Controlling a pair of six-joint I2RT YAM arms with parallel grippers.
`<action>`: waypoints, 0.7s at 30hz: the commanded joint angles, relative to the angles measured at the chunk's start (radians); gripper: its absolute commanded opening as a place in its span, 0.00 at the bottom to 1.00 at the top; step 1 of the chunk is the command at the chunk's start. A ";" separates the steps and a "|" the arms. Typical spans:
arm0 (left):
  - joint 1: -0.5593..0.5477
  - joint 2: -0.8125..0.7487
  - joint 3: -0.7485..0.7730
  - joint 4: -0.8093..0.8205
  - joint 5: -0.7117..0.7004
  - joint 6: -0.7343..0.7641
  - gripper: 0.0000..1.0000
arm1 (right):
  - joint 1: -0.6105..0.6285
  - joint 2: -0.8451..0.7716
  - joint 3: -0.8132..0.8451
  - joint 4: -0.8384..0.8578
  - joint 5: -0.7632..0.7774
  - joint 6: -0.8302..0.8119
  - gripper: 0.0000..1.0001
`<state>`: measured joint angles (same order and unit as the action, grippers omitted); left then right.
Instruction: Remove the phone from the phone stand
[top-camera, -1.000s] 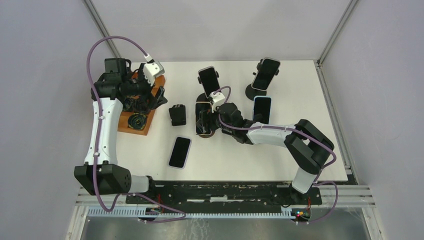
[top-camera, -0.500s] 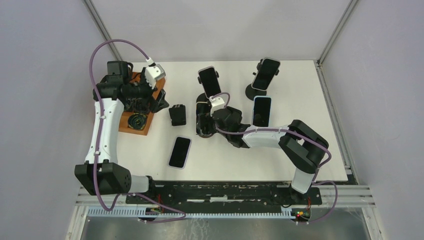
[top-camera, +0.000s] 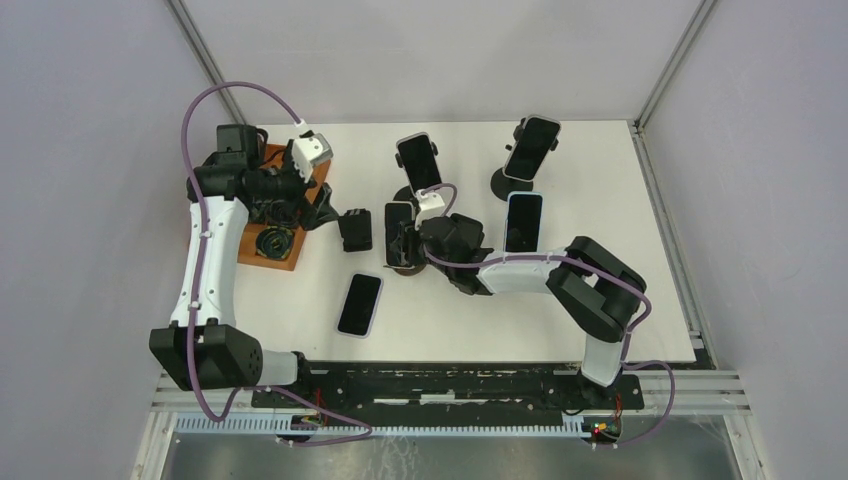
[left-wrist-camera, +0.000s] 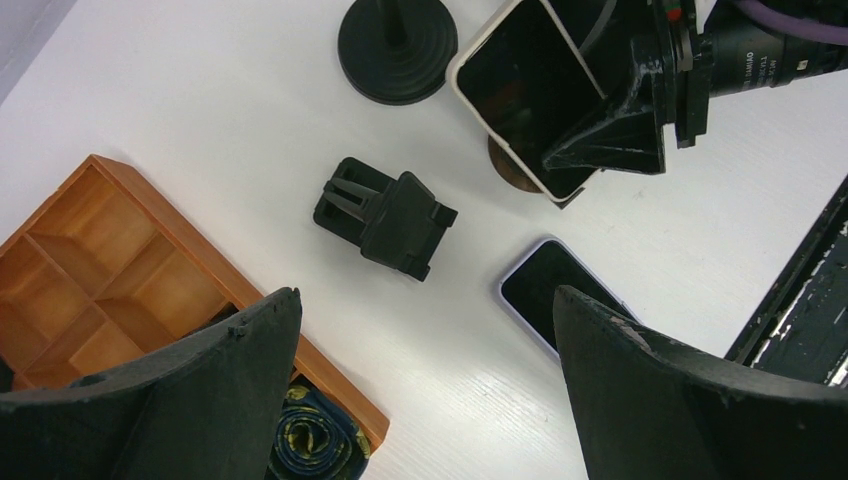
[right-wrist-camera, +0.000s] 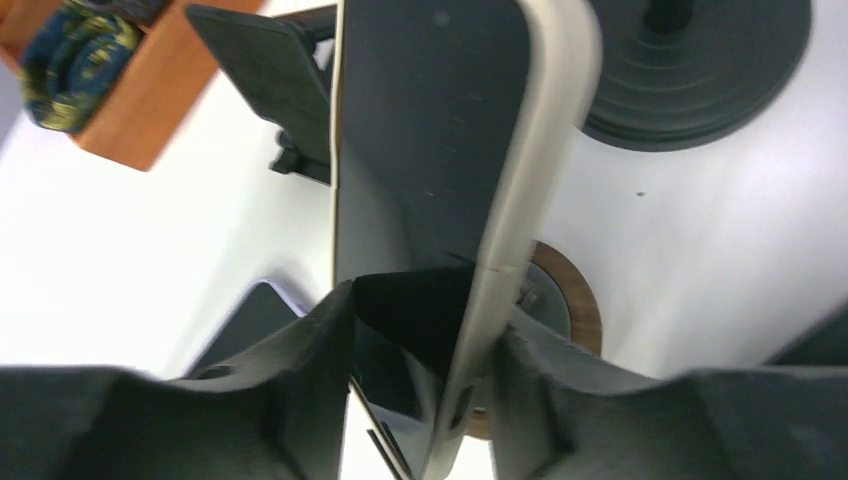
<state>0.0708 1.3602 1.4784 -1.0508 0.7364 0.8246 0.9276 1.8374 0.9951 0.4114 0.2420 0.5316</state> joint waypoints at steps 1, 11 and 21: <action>0.002 -0.022 -0.008 -0.057 0.036 0.080 1.00 | -0.006 0.029 0.021 0.050 -0.014 0.002 0.41; 0.002 -0.023 -0.041 -0.120 0.056 0.175 1.00 | -0.009 0.009 -0.013 0.125 -0.103 -0.001 0.06; 0.002 -0.025 -0.048 -0.227 0.116 0.305 1.00 | -0.048 -0.126 -0.093 0.355 -0.415 0.033 0.00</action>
<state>0.0708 1.3602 1.4326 -1.1965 0.7734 1.0050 0.8959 1.8317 0.9314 0.5919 0.0090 0.5529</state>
